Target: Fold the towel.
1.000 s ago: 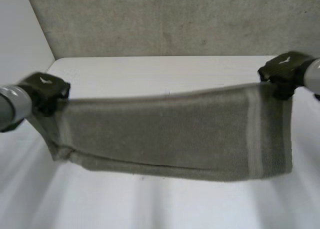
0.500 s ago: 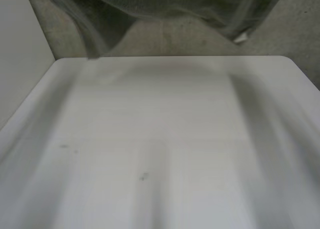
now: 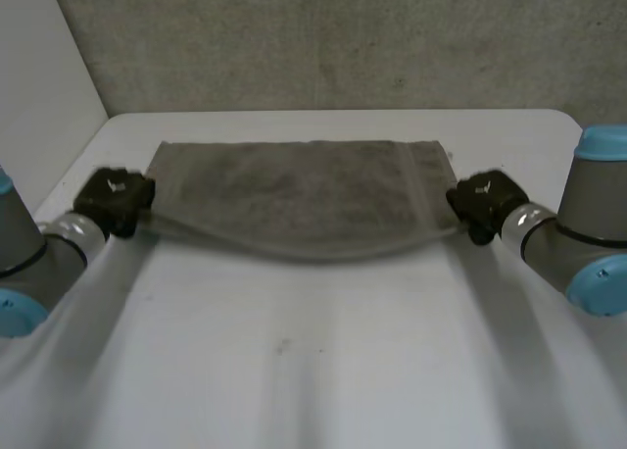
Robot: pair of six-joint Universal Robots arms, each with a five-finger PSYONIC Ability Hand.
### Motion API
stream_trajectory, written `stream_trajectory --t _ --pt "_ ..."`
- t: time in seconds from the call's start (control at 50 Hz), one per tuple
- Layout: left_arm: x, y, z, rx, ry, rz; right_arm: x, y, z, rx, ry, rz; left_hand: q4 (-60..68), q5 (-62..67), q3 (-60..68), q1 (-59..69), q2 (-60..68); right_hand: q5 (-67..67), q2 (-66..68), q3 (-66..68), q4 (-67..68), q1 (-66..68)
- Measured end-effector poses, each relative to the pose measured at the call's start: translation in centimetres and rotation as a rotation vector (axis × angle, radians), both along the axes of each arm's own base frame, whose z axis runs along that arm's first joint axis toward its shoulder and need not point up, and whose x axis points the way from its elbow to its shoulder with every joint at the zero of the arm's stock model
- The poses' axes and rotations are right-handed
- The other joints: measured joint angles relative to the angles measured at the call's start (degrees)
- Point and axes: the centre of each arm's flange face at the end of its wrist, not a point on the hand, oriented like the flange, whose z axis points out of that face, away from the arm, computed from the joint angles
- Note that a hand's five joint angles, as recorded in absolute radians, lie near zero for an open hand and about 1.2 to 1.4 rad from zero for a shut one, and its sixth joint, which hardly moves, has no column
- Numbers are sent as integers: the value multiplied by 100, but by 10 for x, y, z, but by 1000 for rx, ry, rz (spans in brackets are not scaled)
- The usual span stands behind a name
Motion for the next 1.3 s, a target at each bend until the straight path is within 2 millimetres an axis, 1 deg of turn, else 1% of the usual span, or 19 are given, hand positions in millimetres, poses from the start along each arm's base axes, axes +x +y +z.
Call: stream_trajectory --t 0.04,0.14,0.34,0.42,0.48,0.54,0.56,0.64,0.66,0.78,0.86,0.88,1.0,1.14,1.18,1.2,1.22,1.24,1.3 --pt "0 14 -10 62 -75 -21 -5 9 -3 61 46 -2 0 0 0 0 0 0 0 0 0 0" --pt "2 37 -3 126 -150 -46 -13 27 10 149 94 -2 0 0 0 0 0 0 0 0 0 0" --pt "19 120 48 359 -217 -54 -56 102 65 379 306 66 0 0 0 0 0 0 0 0 0 0" --pt "20 140 62 392 -246 -85 -61 118 85 327 348 106 0 0 0 0 0 0 0 0 0 0" --pt "20 142 69 373 -257 -104 -61 120 95 275 349 119 0 0 0 0 0 0 0 0 0 0" --pt "18 135 75 323 -259 -118 -59 113 98 233 328 116 0 0 0 0 0 0 0 0 0 0" --pt "17 124 78 272 -254 -123 -56 99 96 207 297 101 0 0 0 0 0 0 0 -1 0 0" --pt "15 106 77 220 -241 -122 -53 80 89 190 259 76 0 0 0 0 0 0 0 0 0 0" --pt "12 88 73 175 -221 -117 -51 63 81 179 227 51 1 0 0 0 0 0 0 0 0 0" --pt "-6 30 44 92 -168 -76 -37 7 44 115 141 -34 0 0 0 0 0 1 0 0 0 0" --pt "-10 21 36 86 -168 -66 -32 -2 37 87 131 -47 1 0 0 0 0 1 0 -1 0 0" --pt "-18 6 21 71 -172 -47 -25 -17 27 33 120 -72 1 0 1 0 0 1 0 0 0 0" --pt "-29 -24 -1 -19 -174 -22 -12 -48 2 -111 107 -132 0 0 1 0 0 2 0 0 0 0" --pt "-37 -38 -10 -86 -167 -31 -4 -59 -14 -156 102 -134 0 0 1 -6 1 2 0 0 0 0" --pt "-39 -40 -11 -98 -166 -34 -2 -61 -18 -163 103 -134 -837 -750 -821 -878 -981 -22 -58 -34 -34 -34" --pt "-40 -41 -12 -105 -166 -35 -1 -62 -20 -166 103 -135 -1290 -1192 -1271 -1362 -1290 -684 -817 -859 -873 -525" --pt "-42 -42 -14 -115 -166 -39 0 -65 -24 -172 105 -137 -2602 -2542 -2635 -2561 -2645 -1069 -1254 -1328 -1339 -803" --pt "-42 -42 -14 -118 -166 -39 1 -66 -24 -174 105 -138 -2745 -2632 -2728 -2655 -2738 -1244 -1496 -1615 -1539 -1028" --pt "-45 -43 -16 -132 -167 -37 1 -71 -27 -187 108 -156 -4847 -4702 -4893 -4838 -4907 -3455 -3787 -3896 -3803 -3167"
